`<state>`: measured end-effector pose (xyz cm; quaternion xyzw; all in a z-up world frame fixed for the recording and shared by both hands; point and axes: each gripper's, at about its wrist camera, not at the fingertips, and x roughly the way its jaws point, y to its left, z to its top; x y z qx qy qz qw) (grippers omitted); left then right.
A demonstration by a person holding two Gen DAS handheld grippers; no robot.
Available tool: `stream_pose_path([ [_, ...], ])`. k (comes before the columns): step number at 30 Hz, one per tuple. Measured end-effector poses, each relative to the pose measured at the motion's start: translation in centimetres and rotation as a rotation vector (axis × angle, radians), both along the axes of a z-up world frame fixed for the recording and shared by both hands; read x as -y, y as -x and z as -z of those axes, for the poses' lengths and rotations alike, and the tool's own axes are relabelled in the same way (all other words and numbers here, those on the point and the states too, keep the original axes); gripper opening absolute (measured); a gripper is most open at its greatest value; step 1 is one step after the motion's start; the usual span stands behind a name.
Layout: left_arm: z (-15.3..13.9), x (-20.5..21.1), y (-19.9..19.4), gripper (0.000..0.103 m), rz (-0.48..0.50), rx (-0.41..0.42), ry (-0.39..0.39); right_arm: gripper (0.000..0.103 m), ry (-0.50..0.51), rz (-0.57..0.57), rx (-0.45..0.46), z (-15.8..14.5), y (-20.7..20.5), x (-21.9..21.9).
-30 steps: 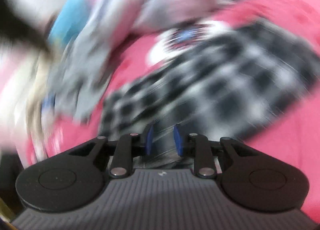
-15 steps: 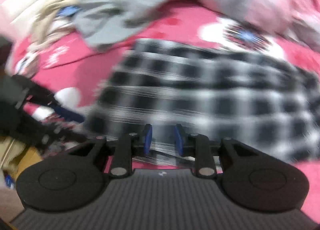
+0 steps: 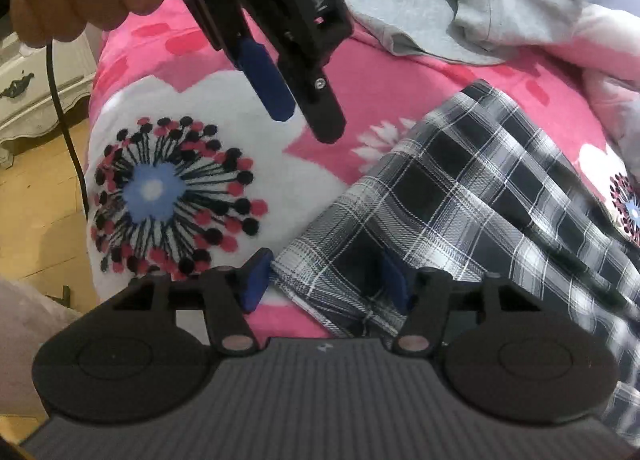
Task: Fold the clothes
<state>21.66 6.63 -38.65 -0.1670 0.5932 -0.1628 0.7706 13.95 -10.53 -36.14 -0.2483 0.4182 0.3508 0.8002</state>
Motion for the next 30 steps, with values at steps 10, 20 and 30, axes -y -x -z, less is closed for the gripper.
stream_pose_path([
  [10, 2.4, 2.5, -6.4, 0.047, -0.021, 0.018, 0.107, 0.019, -0.005, 0.173, -0.085, -0.5, -1.6, 0.0],
  [20, 4.6, 3.4, -10.5, 0.039, -0.092, -0.004, 0.209, 0.019, 0.010, 0.236, -0.087, -0.3, -1.2, -0.7],
  [30, 5.6, 3.2, -11.7, 0.010, -0.170, -0.001, 0.221, 0.019, 0.024, 0.290, -0.086, -0.2, -1.1, -1.2],
])
